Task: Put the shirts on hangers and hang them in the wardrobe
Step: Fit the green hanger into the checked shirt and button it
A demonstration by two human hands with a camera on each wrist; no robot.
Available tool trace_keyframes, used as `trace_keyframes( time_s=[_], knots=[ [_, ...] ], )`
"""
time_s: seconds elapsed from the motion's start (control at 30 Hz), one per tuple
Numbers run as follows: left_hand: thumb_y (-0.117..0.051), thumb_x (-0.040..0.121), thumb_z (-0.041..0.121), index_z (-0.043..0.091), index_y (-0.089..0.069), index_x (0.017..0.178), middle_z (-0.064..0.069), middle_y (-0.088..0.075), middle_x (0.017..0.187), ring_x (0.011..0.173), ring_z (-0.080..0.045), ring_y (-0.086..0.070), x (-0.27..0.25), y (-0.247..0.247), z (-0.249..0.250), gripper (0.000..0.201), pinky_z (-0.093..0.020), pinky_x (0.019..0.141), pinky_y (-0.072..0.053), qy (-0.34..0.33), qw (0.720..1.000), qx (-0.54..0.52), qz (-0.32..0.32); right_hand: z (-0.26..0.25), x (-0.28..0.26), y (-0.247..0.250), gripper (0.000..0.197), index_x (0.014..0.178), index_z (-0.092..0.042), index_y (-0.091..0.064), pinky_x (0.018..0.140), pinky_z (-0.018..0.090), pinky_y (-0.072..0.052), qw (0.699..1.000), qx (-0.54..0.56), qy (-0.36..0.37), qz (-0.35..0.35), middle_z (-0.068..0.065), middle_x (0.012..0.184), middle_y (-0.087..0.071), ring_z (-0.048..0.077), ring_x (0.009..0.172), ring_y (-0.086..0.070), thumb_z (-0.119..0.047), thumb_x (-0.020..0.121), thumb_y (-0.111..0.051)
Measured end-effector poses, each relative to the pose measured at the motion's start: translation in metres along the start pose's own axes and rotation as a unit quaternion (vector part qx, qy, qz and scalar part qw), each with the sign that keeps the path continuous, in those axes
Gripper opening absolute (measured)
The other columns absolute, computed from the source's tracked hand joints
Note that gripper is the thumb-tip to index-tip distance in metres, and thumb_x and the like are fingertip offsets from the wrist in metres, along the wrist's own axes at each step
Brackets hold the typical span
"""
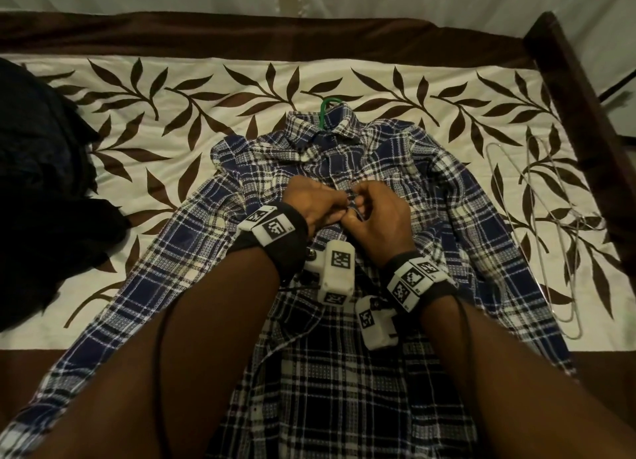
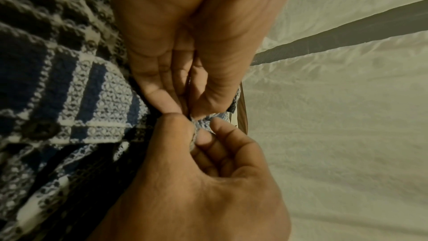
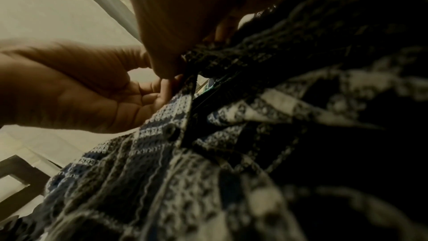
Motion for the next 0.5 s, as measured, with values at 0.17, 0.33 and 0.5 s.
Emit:
trace_keyframes(
  time_s=[0.17, 0.33, 0.5],
  knots=[
    [-0.071, 0.081, -0.009, -0.002, -0.062, 0.07, -0.011, -0.065, 0.058, 0.046, -0.015, -0.063, -0.001, -0.001, 0.002, 0.016, -0.024, 0.054, -0.056, -0.012, 1.0, -0.008, 0.009, 0.004, 0.0, 0.0, 0.023, 0.095, -0.011, -0.066, 0.064, 0.021, -0.052, 0.997, 0.062, -0.041, 0.013, 0.001, 0.082, -0.064, 0.016, 0.071, -0.061, -0.008, 0.075, -0.077],
    [-0.07, 0.079, -0.012, -0.006, -0.063, 0.077, -0.017, -0.065, 0.076, 0.062, -0.022, -0.065, -0.001, 0.005, 0.0, 0.009, -0.029, 0.063, -0.059, -0.039, 0.999, -0.007, 0.021, 0.01, 0.0, -0.002, 0.018, 0.097, -0.01, -0.075, 0.066, 0.014, -0.053, 0.985, 0.138, -0.1, -0.028, -0.001, 0.087, -0.071, 0.011, 0.076, -0.067, -0.006, 0.079, -0.073],
    [-0.074, 0.077, -0.011, -0.015, -0.065, 0.093, -0.017, -0.066, 0.079, 0.072, -0.027, -0.067, -0.005, 0.005, -0.005, 0.019, -0.036, 0.07, -0.061, -0.063, 0.997, -0.008, 0.033, 0.016, 0.007, 0.001, 0.007, 0.087, -0.014, -0.078, 0.064, 0.015, -0.053, 0.973, 0.173, -0.144, -0.047, -0.008, 0.078, -0.073, 0.004, 0.07, -0.069, -0.009, 0.084, -0.075]
  ],
)
Point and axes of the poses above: each hand's wrist, its own x-axis towards the middle knuckle, its own y-axis out of the back of the hand, z = x × y, the point moved 7 cm from there along x, towards the middle knuckle
